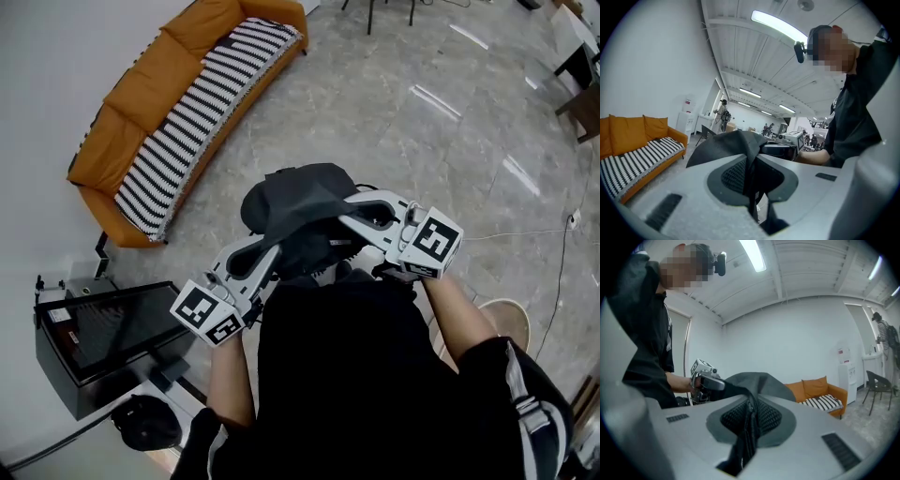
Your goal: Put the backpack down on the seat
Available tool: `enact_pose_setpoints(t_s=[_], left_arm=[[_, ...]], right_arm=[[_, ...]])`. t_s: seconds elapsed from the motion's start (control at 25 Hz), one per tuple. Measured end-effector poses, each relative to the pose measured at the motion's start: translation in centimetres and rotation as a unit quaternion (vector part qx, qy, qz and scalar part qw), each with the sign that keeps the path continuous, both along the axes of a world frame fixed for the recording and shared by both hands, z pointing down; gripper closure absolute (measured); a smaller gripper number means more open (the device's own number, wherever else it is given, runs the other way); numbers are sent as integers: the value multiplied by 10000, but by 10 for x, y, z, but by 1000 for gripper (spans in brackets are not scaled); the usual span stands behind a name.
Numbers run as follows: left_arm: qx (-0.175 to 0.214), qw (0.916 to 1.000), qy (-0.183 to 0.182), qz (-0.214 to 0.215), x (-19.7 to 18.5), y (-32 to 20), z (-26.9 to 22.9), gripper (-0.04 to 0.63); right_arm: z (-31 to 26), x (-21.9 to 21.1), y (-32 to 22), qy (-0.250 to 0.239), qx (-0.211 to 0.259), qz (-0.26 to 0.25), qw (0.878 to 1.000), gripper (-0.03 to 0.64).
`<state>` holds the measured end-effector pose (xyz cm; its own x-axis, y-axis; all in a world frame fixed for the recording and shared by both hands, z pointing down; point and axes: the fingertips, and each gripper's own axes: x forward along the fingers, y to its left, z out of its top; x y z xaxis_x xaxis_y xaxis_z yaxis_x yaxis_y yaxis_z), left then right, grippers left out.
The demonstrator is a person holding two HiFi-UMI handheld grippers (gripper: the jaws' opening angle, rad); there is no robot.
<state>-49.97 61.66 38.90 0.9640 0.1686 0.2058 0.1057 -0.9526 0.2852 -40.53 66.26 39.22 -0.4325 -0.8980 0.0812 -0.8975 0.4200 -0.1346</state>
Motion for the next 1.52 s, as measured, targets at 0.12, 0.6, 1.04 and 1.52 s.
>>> enact_pose_setpoints(t_s=[0.12, 0.6, 1.04, 1.52], left_arm=[[-57, 10000, -13, -36, 4, 1, 2, 548], [-258, 9996, -79, 27, 16, -22, 19, 548], [-417, 9990, -105, 121, 54, -75, 31, 548], [-436, 9988, -74, 187, 100, -171, 27, 546]], right_arm=[[1, 4, 0, -22, -21, -18, 10000, 574], [18, 16, -22, -212, -320, -74, 9992, 574], [28, 54, -74, -288, -540, -78, 9981, 574], [24, 94, -165, -278, -724, -97, 9969, 574]])
